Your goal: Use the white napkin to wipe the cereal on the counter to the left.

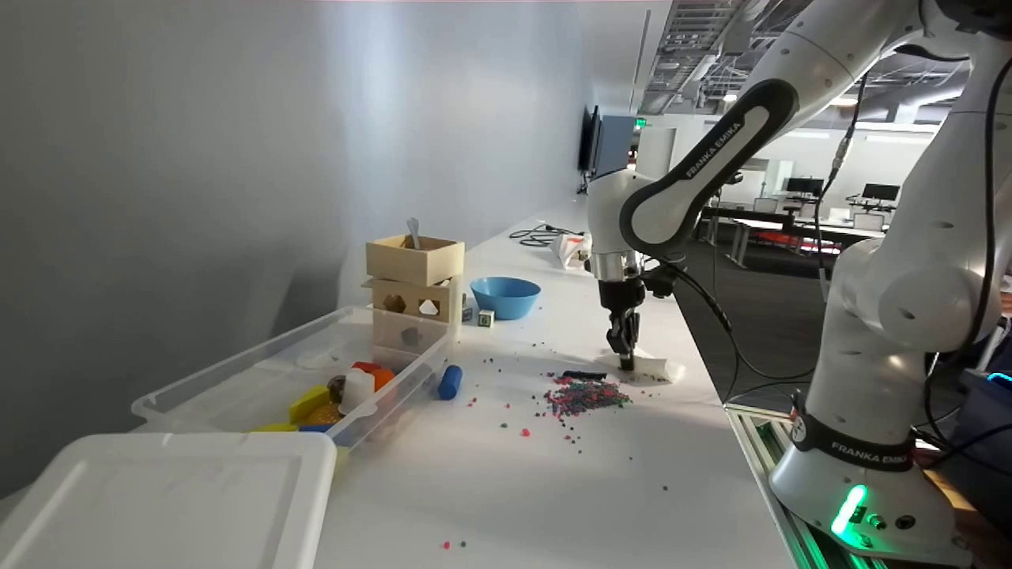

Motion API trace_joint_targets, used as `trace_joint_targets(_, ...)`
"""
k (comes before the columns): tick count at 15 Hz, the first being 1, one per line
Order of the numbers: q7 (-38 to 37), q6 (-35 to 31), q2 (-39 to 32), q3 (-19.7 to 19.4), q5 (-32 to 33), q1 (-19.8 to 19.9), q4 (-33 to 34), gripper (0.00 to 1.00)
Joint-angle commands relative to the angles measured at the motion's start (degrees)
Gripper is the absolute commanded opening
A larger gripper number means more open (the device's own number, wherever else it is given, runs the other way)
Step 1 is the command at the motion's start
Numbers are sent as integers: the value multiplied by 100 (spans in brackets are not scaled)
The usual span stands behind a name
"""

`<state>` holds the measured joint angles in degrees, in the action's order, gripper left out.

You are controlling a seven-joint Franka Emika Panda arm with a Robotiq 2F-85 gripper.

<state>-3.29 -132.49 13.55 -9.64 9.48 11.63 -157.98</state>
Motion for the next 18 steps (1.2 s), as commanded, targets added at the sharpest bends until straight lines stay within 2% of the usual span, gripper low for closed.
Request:
trace_joint_targets(1,-491,-543,-281,380,-298,-338,6,0)
trace_joint_targets(9,-1663,-1378,-491,1223,-365,-922,19,0)
trace_joint_targets(11,-1978,-1352,-446,1365,-144,-895,20,0)
trace_joint_targets(12,-2130,-1076,-344,1437,193,-790,21,0)
trace_joint_targets(16,-2205,-493,170,1256,729,-481,142,0)
trace_joint_targets(18,-1840,-374,272,1117,790,-381,376,0)
